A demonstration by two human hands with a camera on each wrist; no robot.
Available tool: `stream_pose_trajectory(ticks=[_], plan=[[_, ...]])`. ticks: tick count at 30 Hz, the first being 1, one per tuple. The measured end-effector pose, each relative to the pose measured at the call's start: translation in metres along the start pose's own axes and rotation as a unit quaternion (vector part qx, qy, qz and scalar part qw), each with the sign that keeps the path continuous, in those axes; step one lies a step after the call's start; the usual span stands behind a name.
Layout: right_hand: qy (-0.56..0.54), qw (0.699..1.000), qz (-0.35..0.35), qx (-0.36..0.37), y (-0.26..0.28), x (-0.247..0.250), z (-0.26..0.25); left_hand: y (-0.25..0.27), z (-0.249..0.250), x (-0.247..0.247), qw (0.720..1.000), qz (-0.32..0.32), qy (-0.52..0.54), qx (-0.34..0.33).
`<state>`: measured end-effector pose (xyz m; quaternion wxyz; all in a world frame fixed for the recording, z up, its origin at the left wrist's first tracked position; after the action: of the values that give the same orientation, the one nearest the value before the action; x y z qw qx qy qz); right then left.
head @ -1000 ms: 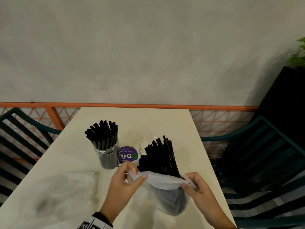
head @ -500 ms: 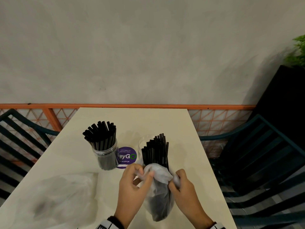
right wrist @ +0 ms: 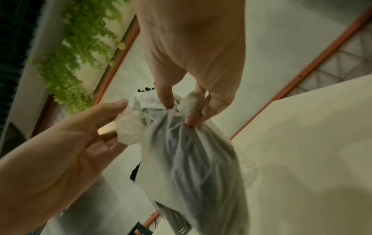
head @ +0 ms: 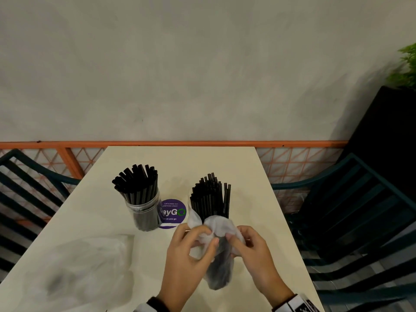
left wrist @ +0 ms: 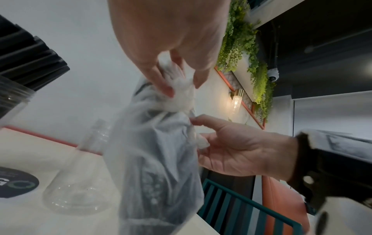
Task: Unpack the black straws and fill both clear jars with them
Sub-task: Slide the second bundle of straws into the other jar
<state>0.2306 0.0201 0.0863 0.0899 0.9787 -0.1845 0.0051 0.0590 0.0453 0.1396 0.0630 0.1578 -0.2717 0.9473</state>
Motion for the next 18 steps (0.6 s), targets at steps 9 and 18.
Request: stream_pose_trajectory(ticks=[9, 18], plan=[[-0.036, 0.996, 0.084, 0.008, -0.015, 0.021, 0.014, 0.011, 0.009, -0.014, 0.999, -0.046, 0.005, -0.016], [0.021, 0.992, -0.114, 0.052, 0.013, -0.007, 0.001, 0.005, 0.006, -0.015, 0.994, -0.036, -0.087, -0.047]])
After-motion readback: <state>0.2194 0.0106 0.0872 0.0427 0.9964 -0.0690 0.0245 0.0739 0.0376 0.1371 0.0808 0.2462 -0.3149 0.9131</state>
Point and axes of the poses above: each hand's wrist, its own y-axis away from the middle knuckle, its own x-axis out of the back of the hand, z = x × y, the point moved 7 cm from there along -y, towards the middle knuckle, and after that the axes turned 4 degrees about -x, right-handed, at the moved point
